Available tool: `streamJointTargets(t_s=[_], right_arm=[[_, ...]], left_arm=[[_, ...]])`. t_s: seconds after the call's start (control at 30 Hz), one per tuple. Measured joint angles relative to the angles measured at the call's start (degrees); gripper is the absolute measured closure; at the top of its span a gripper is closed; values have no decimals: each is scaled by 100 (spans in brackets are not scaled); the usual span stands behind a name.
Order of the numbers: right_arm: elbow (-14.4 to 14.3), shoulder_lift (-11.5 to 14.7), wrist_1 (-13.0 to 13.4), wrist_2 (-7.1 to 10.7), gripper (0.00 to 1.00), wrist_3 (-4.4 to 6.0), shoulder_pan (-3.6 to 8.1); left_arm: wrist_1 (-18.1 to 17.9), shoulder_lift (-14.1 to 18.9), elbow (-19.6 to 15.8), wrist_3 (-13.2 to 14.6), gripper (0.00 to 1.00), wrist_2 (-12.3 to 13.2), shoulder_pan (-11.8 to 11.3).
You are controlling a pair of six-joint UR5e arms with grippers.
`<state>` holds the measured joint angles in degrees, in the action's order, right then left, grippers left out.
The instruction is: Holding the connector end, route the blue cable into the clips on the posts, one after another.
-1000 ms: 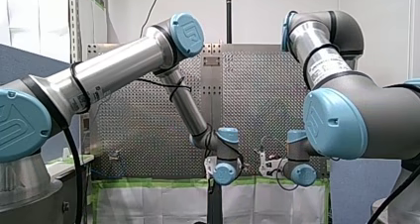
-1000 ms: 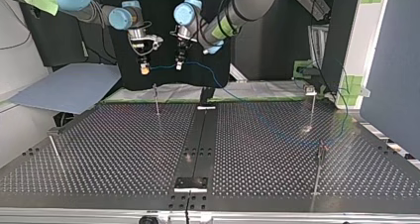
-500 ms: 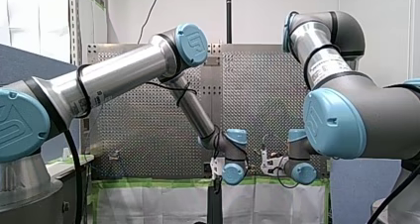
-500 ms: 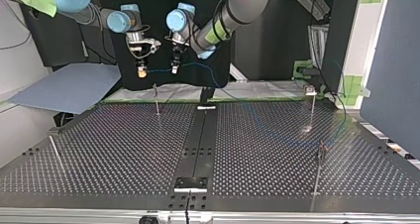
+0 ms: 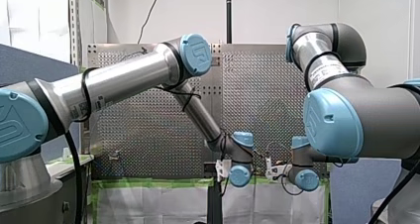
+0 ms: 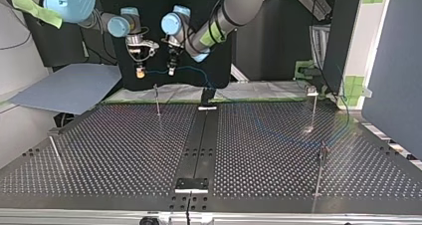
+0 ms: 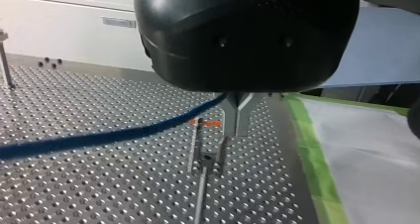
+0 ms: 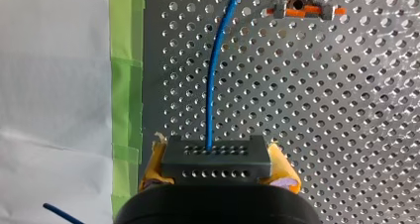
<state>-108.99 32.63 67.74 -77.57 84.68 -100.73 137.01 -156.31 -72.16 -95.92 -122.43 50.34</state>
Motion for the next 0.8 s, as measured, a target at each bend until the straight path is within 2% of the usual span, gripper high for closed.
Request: streamJointTargets(t_s=[0.2, 0.43, 0.63, 0.8], right_arm=[[167, -3, -254, 260, 100, -137, 122], [468, 1, -674, 683, 100, -387, 290], [512, 14, -1025, 1047, 100, -464, 445], [514, 29, -1151, 1329, 100, -480, 580]], left_arm=[[64, -68, 243, 11, 100, 26, -33], [83, -143, 301, 12, 100, 44, -80], [95, -154, 376, 7, 100, 89, -109], [183, -155, 582, 5, 100, 172, -153]])
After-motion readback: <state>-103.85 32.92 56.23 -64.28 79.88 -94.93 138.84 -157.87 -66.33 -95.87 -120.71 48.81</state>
